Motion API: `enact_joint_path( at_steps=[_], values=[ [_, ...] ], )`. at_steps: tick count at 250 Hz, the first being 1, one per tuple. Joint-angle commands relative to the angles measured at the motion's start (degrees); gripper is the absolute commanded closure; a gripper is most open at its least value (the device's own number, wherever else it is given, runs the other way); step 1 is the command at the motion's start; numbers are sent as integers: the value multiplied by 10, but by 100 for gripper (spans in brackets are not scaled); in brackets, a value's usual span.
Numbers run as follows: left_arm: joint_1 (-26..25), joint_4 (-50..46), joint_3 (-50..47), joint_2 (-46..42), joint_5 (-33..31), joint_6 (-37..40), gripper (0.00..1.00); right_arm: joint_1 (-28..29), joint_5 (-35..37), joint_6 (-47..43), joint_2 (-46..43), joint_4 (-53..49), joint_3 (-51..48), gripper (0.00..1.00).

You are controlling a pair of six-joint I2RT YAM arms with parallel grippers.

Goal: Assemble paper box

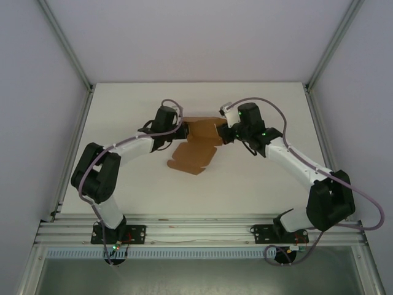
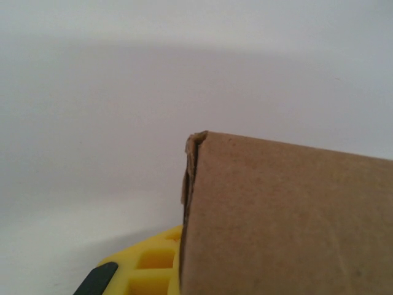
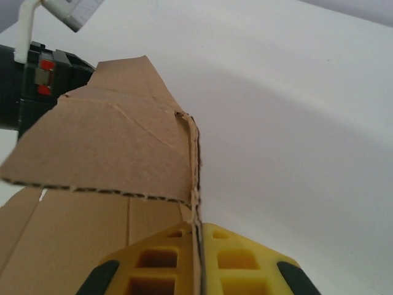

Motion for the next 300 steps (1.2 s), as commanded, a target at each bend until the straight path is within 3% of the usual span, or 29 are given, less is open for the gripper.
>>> enact_joint_path(
  at_steps=[1,18,42,70,91,102,143,187,248,300],
  values=[
    [-21,-89,32,23,-155,6,100,12,54,13,-23,23,1,100],
    [-32,-113,46,34,-209,4,100,13,61,17,-28,22,-2,100],
    [-33,-120,49,40,-226,-3,100,13,65,16,-33,22,-7,100],
    [-32,-81,30,24,-168,17,100,13,62,16,-32,28,-14,100],
    [-33,-27,1,-3,-116,37,100,13,70,11,-25,33,-21,90],
    [-33,1,-18,-21,-105,42,100,13,76,9,-24,36,-25,80],
    [-33,58,-74,-86,-110,69,100,9,108,13,-57,59,-64,25],
    [-33,55,-89,-102,-132,87,100,5,85,37,-123,73,-92,0],
    [-32,56,-98,-103,-152,89,100,-9,77,83,-203,108,-104,0],
    [-33,62,-106,-108,-143,84,100,-14,117,99,-141,65,-66,0]
  ],
)
